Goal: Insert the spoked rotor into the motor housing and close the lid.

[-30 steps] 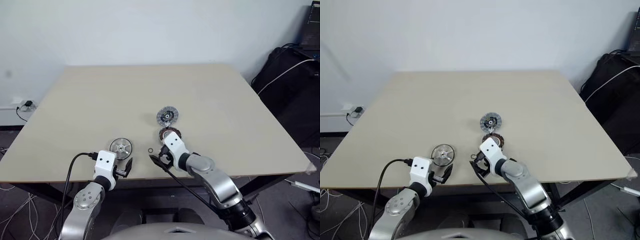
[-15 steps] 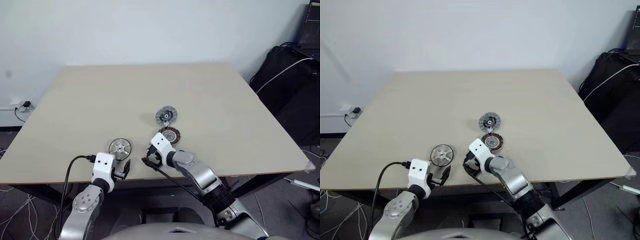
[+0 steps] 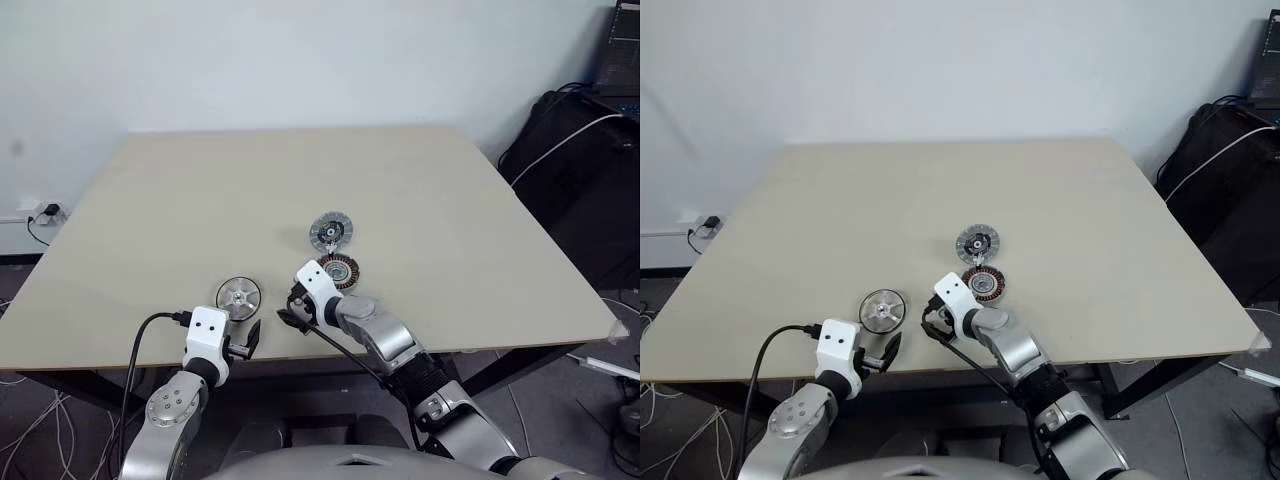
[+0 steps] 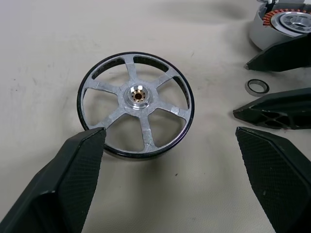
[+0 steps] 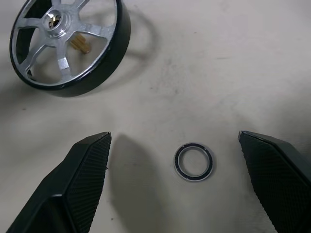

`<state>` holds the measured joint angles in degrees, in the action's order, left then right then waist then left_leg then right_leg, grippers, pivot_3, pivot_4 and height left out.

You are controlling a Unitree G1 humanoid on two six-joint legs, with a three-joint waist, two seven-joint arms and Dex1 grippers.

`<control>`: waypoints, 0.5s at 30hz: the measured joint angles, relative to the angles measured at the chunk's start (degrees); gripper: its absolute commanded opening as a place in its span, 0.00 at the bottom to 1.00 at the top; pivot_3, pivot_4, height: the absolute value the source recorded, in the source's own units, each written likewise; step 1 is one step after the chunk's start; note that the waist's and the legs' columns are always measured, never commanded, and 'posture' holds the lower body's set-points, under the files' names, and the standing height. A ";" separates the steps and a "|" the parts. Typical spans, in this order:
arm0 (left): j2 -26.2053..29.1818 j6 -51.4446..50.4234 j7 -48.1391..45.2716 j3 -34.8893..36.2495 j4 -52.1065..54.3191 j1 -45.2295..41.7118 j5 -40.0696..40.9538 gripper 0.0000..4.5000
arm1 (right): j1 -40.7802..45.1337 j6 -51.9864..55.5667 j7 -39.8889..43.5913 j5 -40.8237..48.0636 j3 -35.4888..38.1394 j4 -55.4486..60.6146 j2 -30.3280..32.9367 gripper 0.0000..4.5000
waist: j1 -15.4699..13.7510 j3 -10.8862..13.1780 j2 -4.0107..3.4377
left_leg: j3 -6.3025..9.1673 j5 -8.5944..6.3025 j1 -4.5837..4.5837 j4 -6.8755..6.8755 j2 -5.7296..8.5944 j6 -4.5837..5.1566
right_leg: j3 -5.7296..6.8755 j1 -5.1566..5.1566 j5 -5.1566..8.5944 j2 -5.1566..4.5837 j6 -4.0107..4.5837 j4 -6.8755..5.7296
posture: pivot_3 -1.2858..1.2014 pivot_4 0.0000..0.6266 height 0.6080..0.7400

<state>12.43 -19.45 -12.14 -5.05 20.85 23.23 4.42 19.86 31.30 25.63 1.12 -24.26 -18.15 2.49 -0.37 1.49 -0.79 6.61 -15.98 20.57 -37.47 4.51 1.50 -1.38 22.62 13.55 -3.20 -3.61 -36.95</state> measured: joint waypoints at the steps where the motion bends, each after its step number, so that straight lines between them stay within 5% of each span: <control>1: 0.00 0.00 0.01 0.00 0.00 0.00 0.00 1.00 | 0.00 -0.12 0.04 -0.01 0.08 -0.22 0.09 0.96 | 0.02 -0.04 -0.05 | 0.00 0.00 0.00 0.00 0.00 0.00 | 0.00 -0.01 0.00 0.00 0.00 0.00 | 0.52 0.00 1.00; 12: 0.02 0.04 -0.04 -0.04 0.00 -0.14 -0.49 1.00 | -1.77 -1.16 -0.59 -0.55 2.07 0.64 1.27 0.20 | 0.21 -0.21 -0.21 | 0.02 0.01 -0.03 0.03 0.02 0.01 | 0.00 -0.03 0.00 -0.01 0.01 0.01 | 0.52 0.00 1.00; 15: 0.01 0.04 -0.04 -0.05 0.00 -0.19 -0.57 1.00 | -2.94 -1.02 -0.63 -0.77 2.08 2.19 1.61 0.15 | 0.20 -0.22 -0.22 | 0.02 0.01 -0.03 0.03 0.02 0.01 | 0.00 -0.04 0.01 -0.02 0.01 0.01 | 0.52 0.00 1.00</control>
<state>12.43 -19.41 -12.18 -5.10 20.85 23.05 3.85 16.92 30.27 25.00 0.35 -22.18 -15.96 4.10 -0.17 1.28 -1.01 6.64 -15.96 20.53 -37.44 4.53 1.51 -1.38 22.58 13.56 -3.22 -3.61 -36.94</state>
